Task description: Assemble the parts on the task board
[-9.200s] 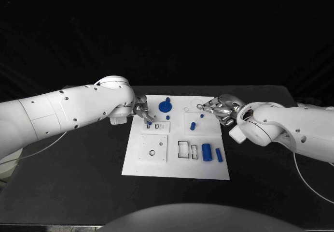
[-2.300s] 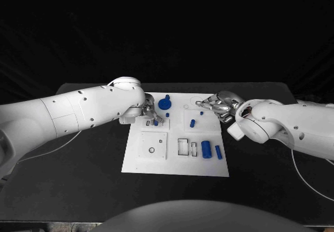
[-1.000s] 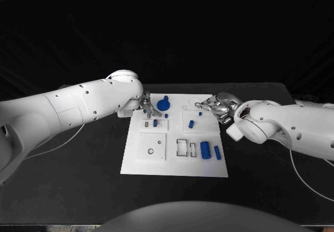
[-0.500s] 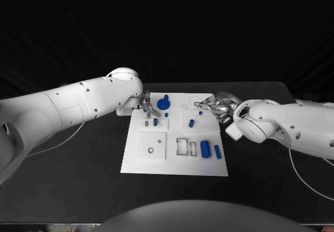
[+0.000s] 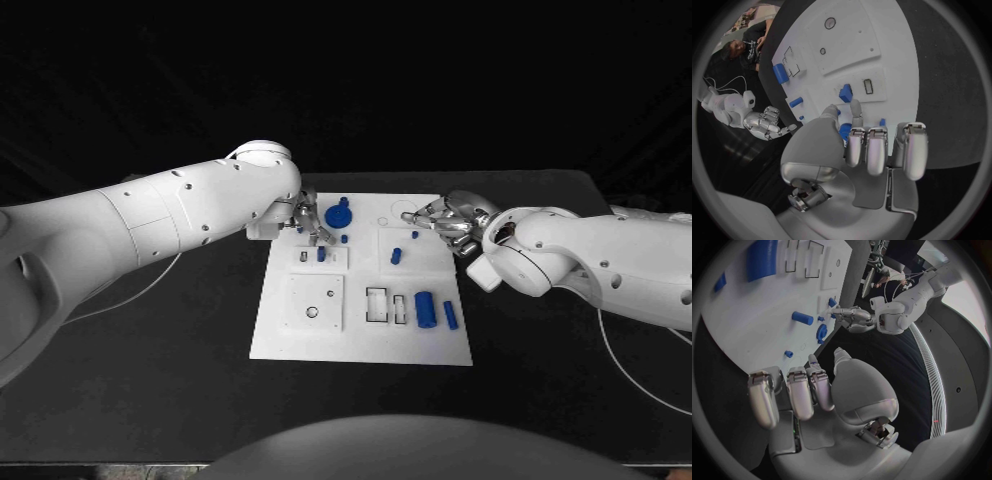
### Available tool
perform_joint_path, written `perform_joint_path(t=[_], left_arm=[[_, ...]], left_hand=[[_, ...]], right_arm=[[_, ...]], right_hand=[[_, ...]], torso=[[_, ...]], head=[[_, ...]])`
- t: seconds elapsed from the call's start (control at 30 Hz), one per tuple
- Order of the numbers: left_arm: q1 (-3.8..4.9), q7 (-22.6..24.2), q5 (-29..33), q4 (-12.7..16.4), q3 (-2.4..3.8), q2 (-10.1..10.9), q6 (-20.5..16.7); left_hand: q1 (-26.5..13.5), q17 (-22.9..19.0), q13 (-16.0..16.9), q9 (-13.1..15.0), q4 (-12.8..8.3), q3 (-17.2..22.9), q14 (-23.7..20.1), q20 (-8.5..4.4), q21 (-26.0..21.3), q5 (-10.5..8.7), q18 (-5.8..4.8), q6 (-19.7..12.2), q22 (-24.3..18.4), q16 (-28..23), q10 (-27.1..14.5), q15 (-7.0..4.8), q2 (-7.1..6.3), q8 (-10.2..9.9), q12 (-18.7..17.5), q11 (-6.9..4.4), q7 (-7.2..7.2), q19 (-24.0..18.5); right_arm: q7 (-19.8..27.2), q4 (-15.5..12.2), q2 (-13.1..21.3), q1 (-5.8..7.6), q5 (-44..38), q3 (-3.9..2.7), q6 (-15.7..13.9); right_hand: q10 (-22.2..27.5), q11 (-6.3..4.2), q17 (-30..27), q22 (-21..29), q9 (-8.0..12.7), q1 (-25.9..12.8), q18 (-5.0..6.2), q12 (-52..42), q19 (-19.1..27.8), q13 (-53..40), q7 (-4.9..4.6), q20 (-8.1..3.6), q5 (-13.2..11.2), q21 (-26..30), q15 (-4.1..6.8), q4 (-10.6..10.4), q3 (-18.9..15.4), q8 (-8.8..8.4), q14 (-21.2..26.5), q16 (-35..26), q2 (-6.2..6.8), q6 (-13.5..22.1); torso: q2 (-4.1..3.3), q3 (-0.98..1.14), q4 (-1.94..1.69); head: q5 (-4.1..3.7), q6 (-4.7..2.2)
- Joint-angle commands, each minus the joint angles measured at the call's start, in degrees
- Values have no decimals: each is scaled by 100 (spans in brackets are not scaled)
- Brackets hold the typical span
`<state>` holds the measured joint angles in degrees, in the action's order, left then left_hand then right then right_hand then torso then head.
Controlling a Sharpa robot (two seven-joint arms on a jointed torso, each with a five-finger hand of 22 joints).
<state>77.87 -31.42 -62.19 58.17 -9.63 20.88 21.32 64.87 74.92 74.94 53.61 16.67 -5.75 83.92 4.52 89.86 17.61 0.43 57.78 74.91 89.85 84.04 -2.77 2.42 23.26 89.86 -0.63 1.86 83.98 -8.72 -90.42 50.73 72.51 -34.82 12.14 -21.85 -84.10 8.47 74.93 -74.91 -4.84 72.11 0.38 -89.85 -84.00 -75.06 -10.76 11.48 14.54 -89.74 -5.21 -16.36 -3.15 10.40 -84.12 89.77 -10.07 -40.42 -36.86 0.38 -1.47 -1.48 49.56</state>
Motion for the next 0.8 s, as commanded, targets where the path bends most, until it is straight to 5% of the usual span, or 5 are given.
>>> perform_joint_path(t=[0.03,0.8], left_arm=[[2,89,44,-24,1,-44,108],[-13,-11,59,-73,-61,-102,310]], left_hand=[[85,1508,1506,11,1,35,608,-47,14,34,-43,-42,1509,15,596,-36,27,-13,14,-48,7,602],[312,1508,1506,40,-1,106,608,-52,14,44,-43,-66,1509,15,596,-41,73,-56,14,-56,-1,602]], right_arm=[[8,-1,-11,-5,-27,0,60],[18,0,-20,-6,-27,0,68]], right_hand=[[-590,43,1507,-1509,-9,36,-38,-15,-600,-1494,-215,28,29,-26,-39,-2,-23,18,-588,23,-43,23],[-590,45,1507,-1509,-9,46,-38,-15,-600,-1494,-217,30,46,-26,-40,1,-27,23,-588,23,-45,25]], torso=[[-2,2,-8],[-1,3,4]], head=[[13,8],[-3,13]])
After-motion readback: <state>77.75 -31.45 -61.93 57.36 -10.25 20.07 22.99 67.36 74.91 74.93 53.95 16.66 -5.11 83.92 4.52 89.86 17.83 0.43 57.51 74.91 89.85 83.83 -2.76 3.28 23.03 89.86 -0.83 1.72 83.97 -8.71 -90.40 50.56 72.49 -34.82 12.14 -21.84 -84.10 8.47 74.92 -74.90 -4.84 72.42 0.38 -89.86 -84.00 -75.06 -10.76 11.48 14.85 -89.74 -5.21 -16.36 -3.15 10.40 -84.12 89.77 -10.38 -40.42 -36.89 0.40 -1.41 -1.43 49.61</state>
